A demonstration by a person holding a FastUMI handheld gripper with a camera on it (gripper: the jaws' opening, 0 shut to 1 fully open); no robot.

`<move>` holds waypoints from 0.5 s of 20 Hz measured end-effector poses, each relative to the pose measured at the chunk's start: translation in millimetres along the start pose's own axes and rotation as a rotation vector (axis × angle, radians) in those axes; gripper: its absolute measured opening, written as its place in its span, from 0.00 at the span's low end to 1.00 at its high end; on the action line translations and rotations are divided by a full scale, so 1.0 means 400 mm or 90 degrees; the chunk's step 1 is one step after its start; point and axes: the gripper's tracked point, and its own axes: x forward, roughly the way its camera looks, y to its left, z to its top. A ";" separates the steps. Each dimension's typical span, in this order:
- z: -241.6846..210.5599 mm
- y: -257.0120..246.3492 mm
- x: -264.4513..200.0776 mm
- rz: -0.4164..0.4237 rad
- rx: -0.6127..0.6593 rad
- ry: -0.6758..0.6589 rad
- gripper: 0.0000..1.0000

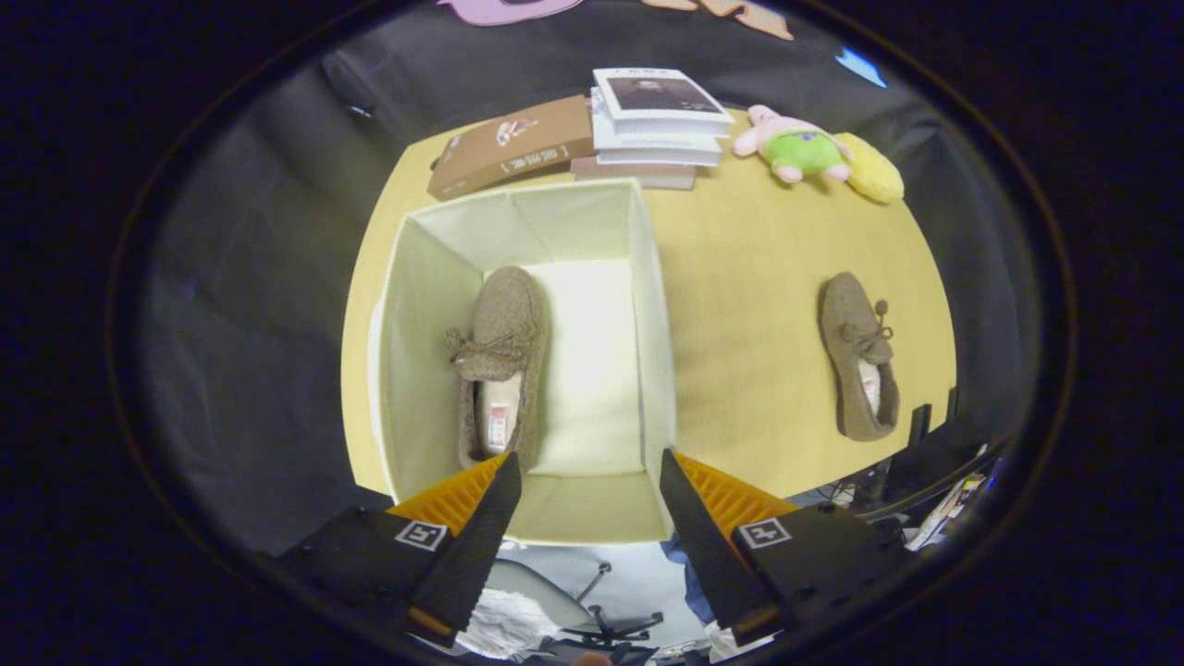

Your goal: Open the storage box then place both shoes into the box .Put the left shoe in first, then the right shoe, with the right side of both shoes facing outward in a uniform manner.

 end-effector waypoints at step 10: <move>0.067 -0.404 -0.065 -0.109 0.092 -0.045 0.98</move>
